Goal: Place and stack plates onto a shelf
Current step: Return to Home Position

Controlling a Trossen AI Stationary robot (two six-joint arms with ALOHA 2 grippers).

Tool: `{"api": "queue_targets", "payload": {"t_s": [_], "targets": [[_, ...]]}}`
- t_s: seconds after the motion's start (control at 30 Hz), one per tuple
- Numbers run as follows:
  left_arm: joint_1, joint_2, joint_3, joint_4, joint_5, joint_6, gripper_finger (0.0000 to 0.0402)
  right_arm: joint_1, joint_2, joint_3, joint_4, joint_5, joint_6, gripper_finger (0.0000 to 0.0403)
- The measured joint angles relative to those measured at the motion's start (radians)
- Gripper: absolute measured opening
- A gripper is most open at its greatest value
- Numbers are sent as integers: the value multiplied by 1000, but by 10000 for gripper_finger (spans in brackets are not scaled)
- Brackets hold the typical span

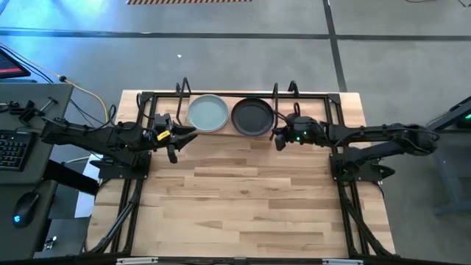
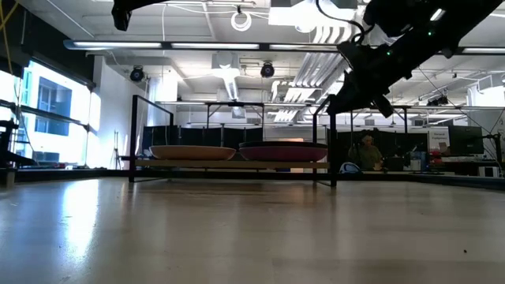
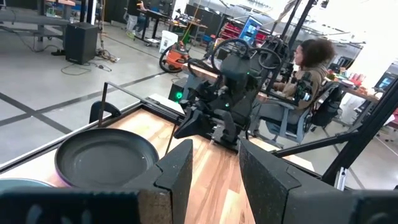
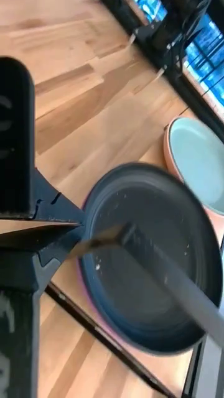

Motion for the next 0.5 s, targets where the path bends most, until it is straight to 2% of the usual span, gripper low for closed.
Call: {"api": "queue_targets", "payload": {"t_s": [0.5], "targets": [[0, 0, 0, 0, 0, -2, 122, -118, 0, 0, 1, -23, -80, 0]]}}
